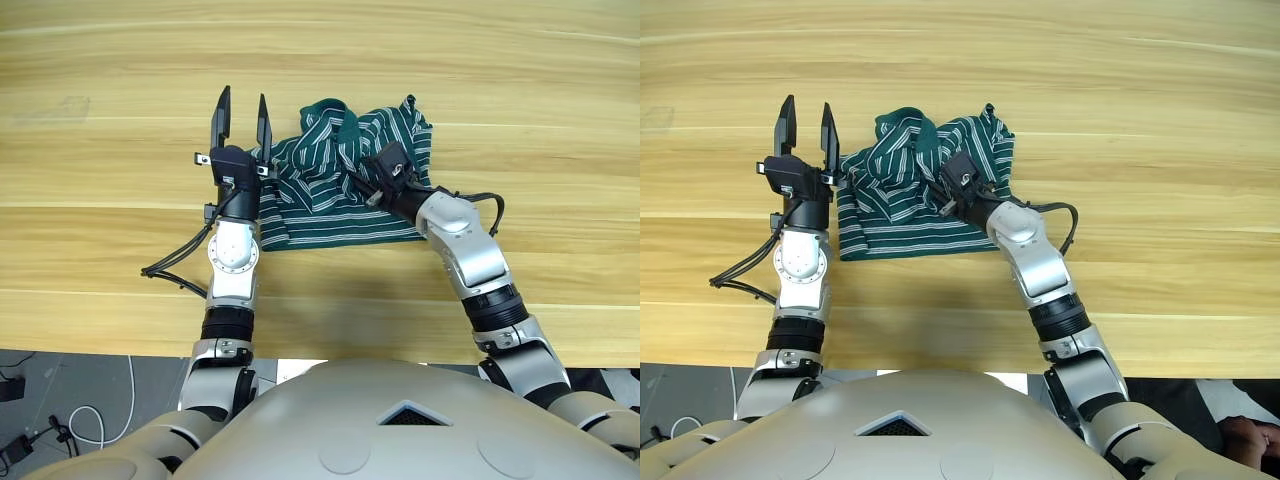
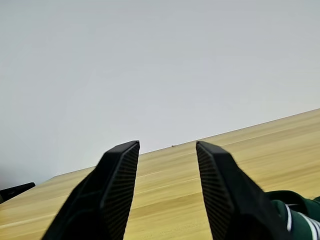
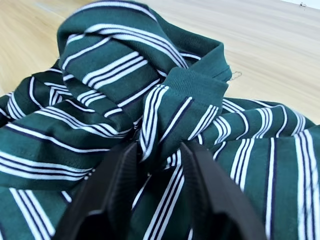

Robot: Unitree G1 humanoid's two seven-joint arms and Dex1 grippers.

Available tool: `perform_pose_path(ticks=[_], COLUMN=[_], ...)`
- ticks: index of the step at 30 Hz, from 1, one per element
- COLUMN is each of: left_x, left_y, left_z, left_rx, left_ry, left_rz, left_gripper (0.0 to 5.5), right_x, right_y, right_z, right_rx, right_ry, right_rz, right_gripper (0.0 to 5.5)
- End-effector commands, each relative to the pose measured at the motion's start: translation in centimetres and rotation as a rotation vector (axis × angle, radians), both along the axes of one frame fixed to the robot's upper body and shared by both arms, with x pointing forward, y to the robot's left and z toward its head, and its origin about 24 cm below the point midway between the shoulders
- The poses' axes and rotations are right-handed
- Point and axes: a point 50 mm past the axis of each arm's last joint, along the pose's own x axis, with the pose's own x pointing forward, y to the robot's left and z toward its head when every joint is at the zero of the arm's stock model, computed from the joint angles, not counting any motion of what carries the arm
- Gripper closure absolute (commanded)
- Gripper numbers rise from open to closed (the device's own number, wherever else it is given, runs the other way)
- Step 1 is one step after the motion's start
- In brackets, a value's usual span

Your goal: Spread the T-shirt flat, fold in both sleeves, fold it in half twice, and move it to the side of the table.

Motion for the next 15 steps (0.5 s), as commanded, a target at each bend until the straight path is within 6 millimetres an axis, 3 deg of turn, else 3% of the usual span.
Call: perform_pose_path(ticks=[1,6,11,15], left_x=[-0.2,-0.2,-0.1,0.1], left_y=[-0.2,-0.1,-0.1,-0.1], left_z=[-0.5,-0.6,-0.6,-0.7], left_rx=[0.012,0.019,0.030,0.031], left_ry=[0.019,0.023,0.024,0.029], left_rz=[-0.003,0.001,0.001,-0.002], left_gripper=[3.38,3.38,3.38,3.38], right_x=[-0.1,-0.2,0.1,1.8], right_y=[0.1,0.0,-0.5,-2.0], right_z=[-0.1,-0.2,0.0,2.4], right_rx=[0.004,0.007,0.012,0.086], right_ry=[-0.004,-0.005,-0.015,-0.082], right_rz=[-0.012,-0.019,-0.032,-0.058], right_gripper=[4.61,5.47,5.47,5.47])
